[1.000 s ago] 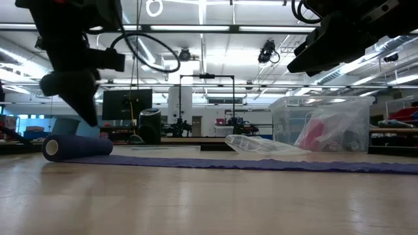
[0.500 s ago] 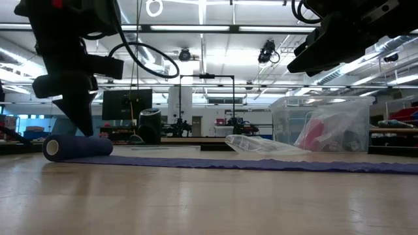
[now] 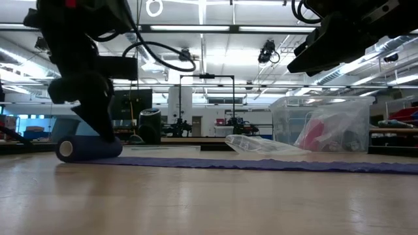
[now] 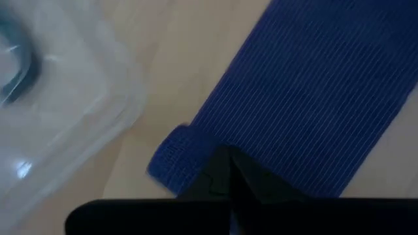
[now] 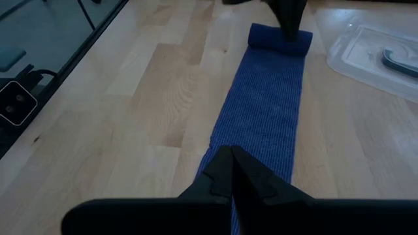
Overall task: Roll bandage
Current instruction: Roll the blue bandage
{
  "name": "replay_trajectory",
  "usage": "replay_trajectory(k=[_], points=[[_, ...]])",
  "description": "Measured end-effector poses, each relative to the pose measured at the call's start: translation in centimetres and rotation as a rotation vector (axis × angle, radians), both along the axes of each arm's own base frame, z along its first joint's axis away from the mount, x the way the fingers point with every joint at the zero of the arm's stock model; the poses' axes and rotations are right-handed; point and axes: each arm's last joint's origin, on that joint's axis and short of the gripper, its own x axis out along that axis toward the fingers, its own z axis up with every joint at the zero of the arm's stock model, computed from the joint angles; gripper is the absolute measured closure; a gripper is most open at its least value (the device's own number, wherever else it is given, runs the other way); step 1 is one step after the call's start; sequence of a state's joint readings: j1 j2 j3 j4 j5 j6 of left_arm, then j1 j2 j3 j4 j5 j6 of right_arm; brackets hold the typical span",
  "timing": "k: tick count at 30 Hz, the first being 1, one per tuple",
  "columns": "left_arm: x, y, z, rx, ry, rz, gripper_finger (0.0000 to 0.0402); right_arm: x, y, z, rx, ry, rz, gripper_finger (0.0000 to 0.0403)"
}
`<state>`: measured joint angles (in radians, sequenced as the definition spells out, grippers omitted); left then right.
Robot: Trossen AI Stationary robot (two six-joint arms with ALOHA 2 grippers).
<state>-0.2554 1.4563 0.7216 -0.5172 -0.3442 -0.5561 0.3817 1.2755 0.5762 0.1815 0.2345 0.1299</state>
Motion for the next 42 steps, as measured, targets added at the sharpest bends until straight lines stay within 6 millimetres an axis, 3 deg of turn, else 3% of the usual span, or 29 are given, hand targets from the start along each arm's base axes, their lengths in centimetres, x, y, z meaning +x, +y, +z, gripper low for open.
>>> replay_trajectory(k=[8, 15, 20, 26, 34, 42], points=[[1.8, -0.5, -0.2, 0.003, -0.013, -0.084, 0.0400, 0.0, 0.0, 0.0, 0.000, 0.001, 0.000, 0.0403], [2.9, -1.0, 3.0, 0.059, 0.021, -0.125, 0.0400, 0.0, 0.0, 0.0, -0.001, 0.004, 0.000, 0.0402], [1.8, -0.5, 4.4, 0.134, 0.171, -0.034, 0.0400, 0.0, 0.0, 0.0, -0.002, 0.005, 0.000, 0.0402], [0.6, -0.2, 3.4, 0.115, 0.248, 0.022, 0.0400, 0.0, 0.0, -0.1, -0.002, 0.008, 0.000, 0.0402], [1.1, -0.5, 1.5, 0.029, 0.138, -0.010, 0.0400, 0.0, 0.0, -0.1, -0.004, 0.010, 0.001, 0.0402], [2.1, -0.7, 1.4, 0.018, 0.060, -0.090, 0.0400, 0.0, 0.0, -0.1, -0.007, 0.010, 0.002, 0.0402]])
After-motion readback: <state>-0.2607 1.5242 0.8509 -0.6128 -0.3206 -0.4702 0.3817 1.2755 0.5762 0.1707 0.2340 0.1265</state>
